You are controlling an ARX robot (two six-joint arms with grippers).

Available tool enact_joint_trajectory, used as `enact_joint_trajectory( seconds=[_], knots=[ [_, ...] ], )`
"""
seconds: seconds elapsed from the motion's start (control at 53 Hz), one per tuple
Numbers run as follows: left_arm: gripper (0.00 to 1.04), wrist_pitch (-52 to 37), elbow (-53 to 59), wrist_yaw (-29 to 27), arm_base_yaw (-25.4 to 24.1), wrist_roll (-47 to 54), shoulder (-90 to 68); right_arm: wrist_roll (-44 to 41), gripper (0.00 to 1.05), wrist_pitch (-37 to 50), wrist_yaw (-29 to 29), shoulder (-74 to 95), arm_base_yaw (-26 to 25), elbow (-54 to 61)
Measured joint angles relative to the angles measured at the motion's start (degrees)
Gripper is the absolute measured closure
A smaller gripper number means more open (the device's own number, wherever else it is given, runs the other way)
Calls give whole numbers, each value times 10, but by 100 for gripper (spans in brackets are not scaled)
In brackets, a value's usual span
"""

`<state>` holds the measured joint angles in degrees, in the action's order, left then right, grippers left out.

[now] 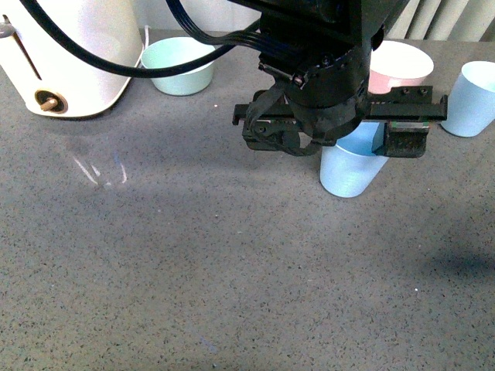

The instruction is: Stack blue cups with both arms

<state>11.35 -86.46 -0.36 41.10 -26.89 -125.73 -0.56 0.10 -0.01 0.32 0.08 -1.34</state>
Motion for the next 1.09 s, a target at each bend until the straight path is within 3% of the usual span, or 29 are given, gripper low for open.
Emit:
enact_joint_trajectory(
  seconds=[0.264,0.491,0.547,0.623,0.698,0.736,0.83,1.094],
  knots=[
    [9,-33,34,5,-12,-10,67,0,9,0,0,0,0,0],
    [9,-143,148,20,-61,-35,190,0,9,0,0,0,0,0],
    [10,-173,179,1,-72,-30,217,0,9,0,0,0,0,0],
    [22,-363,259,-166,-79,45,241,0,9,0,-2,0,0,0],
    [32,-505,345,-257,-93,132,267,0,9,0,-2,0,0,0],
    [38,-558,386,-274,-103,165,283,0,9,0,-2,0,0,0],
    [54,-652,487,-263,-138,220,341,0,9,0,0,0,0,0],
    [95,-680,649,-191,-215,256,468,0,9,0,0,0,0,0]
  ],
)
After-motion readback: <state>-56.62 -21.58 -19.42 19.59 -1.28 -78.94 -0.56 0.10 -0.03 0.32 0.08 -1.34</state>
